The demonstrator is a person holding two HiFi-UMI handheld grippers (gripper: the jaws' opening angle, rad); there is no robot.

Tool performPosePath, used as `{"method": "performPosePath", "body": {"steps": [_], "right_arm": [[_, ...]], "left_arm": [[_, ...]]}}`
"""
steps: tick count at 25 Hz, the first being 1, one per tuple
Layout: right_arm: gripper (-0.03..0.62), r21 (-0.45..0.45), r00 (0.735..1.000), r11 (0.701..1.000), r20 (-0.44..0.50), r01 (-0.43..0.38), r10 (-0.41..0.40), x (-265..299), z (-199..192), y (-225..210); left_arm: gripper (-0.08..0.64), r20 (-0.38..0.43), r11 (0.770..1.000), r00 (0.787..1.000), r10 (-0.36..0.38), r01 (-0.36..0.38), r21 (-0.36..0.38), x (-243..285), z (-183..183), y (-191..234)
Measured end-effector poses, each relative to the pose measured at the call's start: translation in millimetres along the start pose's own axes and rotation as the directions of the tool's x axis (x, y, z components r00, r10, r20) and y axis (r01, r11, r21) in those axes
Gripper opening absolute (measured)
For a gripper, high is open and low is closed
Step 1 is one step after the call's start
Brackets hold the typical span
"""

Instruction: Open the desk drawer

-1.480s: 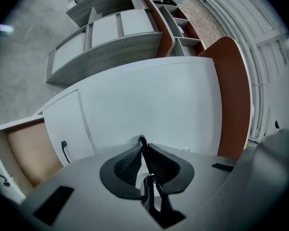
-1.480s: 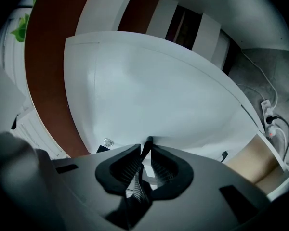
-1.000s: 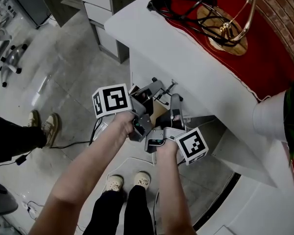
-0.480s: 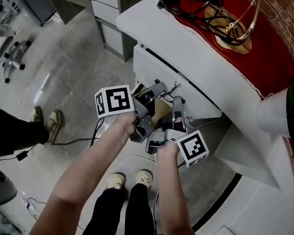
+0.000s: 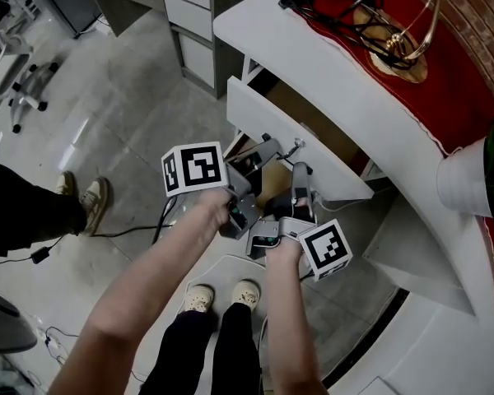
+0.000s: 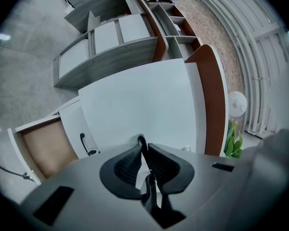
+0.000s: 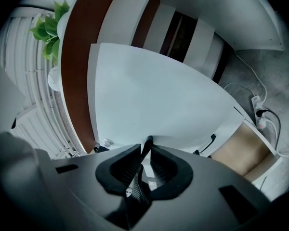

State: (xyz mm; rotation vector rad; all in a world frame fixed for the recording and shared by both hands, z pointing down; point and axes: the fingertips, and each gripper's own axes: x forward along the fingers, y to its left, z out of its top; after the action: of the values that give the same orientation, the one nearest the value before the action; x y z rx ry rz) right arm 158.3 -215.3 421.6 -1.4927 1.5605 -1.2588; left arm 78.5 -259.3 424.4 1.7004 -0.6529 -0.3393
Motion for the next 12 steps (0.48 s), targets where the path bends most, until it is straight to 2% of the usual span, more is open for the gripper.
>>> {"method": "performPosePath", "body": {"steps": [9,12], "right_arm": [[0.072,-0.021,1.0,1.0,-0.008,0.0,0.0,-11.6,-9.6,-1.7],[0.072,-0.002,1.0,1.0,-0.006,-0.011,0.011,-16.2,-15.4,1.0]], "left_arm": [[0.051,0.005,1.0,1.0,0.009,-0.009,-0.004,-13.4,-6.6,2.3],[0.051,0.003,1.0,1.0,0.011,-0.011,-0.004,-20.5,-9.4,2.4]]}}
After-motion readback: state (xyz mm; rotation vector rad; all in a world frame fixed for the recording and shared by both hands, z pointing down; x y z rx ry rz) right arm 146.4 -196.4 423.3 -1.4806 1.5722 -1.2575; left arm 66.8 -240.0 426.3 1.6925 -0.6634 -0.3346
